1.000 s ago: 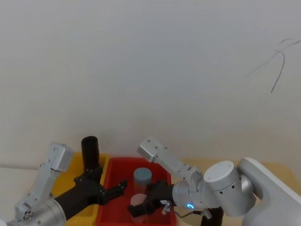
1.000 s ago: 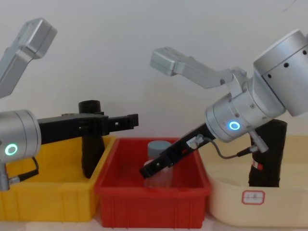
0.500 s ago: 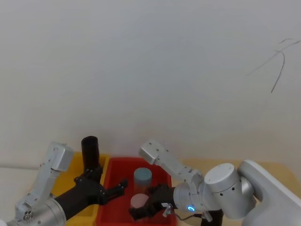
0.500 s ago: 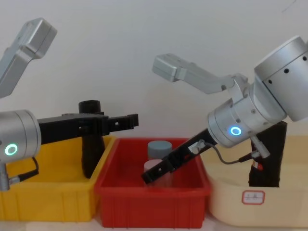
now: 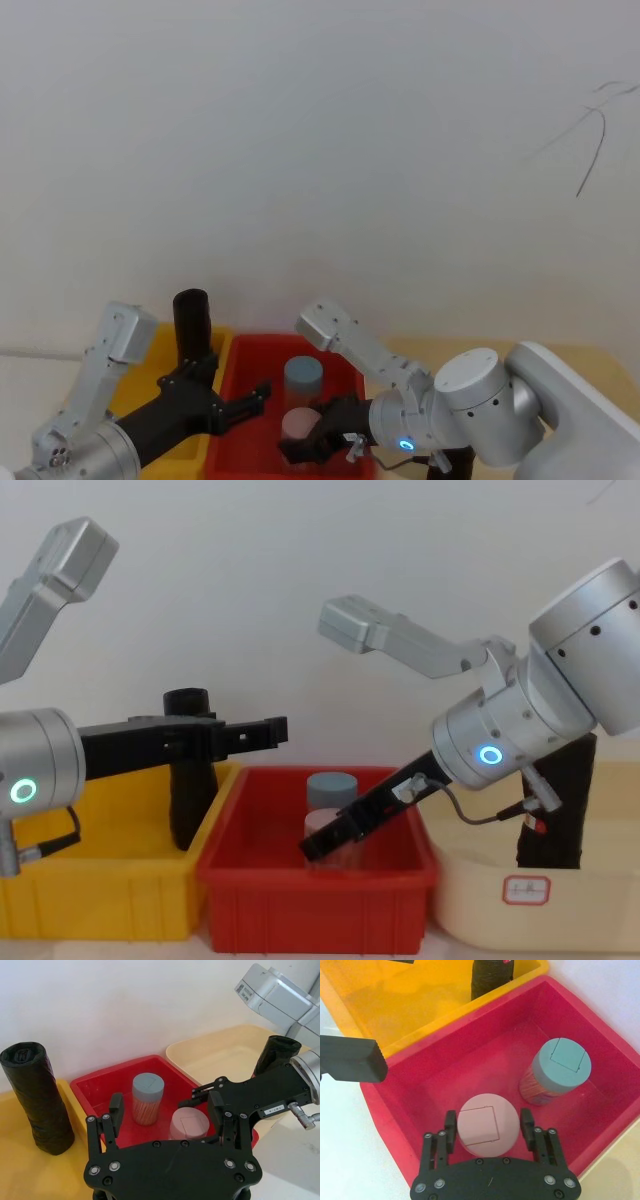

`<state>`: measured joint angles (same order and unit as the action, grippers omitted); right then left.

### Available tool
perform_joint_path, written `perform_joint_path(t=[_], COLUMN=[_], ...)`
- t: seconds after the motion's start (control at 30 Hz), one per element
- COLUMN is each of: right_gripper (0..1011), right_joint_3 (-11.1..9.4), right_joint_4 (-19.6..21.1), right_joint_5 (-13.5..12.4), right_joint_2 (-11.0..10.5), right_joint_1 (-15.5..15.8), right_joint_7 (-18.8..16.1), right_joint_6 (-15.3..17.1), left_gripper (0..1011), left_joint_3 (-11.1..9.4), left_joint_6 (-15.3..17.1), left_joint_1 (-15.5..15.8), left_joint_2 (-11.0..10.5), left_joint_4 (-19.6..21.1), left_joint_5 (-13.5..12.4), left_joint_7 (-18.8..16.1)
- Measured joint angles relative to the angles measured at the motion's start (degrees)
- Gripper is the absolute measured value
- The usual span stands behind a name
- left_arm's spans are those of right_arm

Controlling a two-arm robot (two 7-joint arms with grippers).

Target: Pick up the garbage bag with the one hand and transfer it to the other hand.

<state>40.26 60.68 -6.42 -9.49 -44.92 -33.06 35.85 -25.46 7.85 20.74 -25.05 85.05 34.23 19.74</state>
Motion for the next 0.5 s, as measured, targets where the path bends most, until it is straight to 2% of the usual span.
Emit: perform_joint_path(t=[0.1, 0.17, 0.5], right_gripper=[697, 675, 670], right_joint_3=[0.0, 0.0, -0.1], right_joint_4=[0.0, 0.0, -0.1], right_joint_5=[0.0, 0.0, 0.0], right_joint_2=[0.0, 0.0, 0.1], right_joint_1=[0.0, 0.0, 0.0], right_joint_7=[0.0, 0.0, -0.1], right_joint_6=[0.0, 0.0, 0.0], left_gripper=[1001, 1001, 1002], left_joint_3=[0.0, 0.0, 0.0], left_joint_6=[0.0, 0.0, 0.0], left_joint_1=[0.0, 0.0, 0.0], left_joint_2=[0.0, 0.0, 0.0], left_joint_4=[0.0, 0.0, 0.0], left_joint_5=[0.0, 0.0, 0.0], left_joint_7=[0.0, 0.0, 0.0])
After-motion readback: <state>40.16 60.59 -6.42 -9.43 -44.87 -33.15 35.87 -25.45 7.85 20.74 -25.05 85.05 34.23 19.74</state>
